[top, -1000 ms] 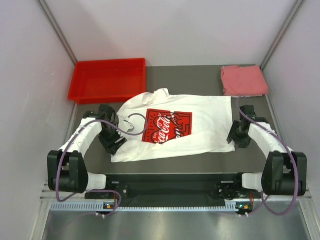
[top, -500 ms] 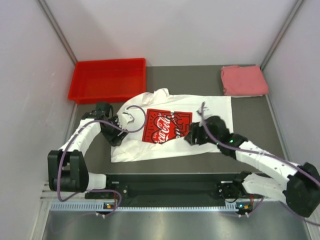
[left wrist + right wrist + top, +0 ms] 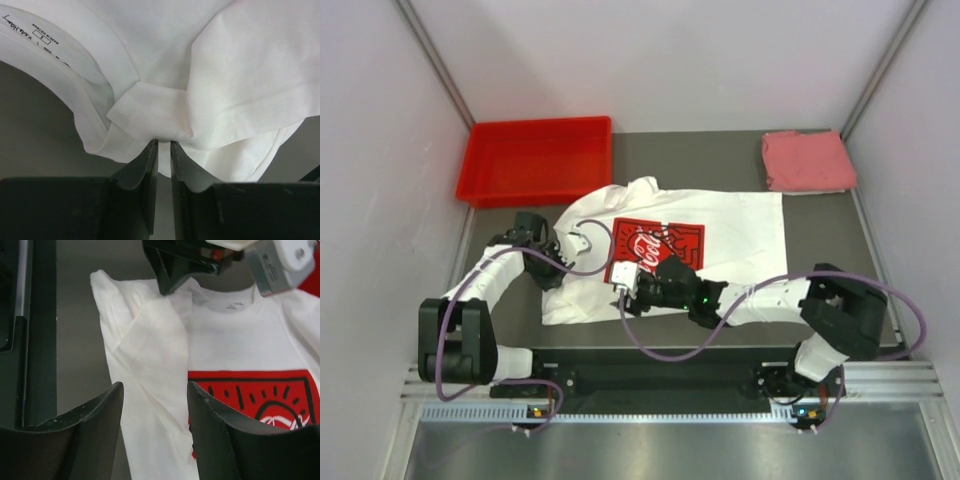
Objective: Fold and stack the t-shirts
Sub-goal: Fold the tshirt
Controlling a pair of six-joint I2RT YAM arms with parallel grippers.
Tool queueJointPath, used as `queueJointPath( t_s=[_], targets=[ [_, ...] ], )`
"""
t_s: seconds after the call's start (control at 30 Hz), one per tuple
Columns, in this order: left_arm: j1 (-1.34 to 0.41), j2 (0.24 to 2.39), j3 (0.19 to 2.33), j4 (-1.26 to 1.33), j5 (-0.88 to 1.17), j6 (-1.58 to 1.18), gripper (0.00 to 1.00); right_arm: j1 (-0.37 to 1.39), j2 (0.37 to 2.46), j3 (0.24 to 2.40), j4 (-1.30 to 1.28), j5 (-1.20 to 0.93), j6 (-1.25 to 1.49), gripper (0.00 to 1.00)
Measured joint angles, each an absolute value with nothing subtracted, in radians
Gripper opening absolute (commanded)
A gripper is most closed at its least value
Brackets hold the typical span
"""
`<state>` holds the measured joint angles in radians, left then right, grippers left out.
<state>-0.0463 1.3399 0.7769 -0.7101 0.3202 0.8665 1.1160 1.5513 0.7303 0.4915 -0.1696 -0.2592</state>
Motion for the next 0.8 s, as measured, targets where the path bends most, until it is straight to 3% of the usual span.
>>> queueJointPath(
  t_s=[0.13, 0.17, 0.8],
  targets=[
    [-0.046, 1.346, 0.788, -0.719, 0.353, 0.855, 0.08, 1.161, 1.625, 0.743, 0.604, -0.190, -0.349, 0.51],
    [-0.046, 1.347, 0.789, -0.719, 0.360, 0.853, 0.00, 1.170, 1.649, 0.747, 0.628, -0.199, -0.367, 0.50],
    [-0.046, 1.406, 0.829, -0.733, 0.378, 0.805, 0.00, 1.222, 1.908, 0.972, 0.579, -0.219, -0.517, 0.45]
  ],
)
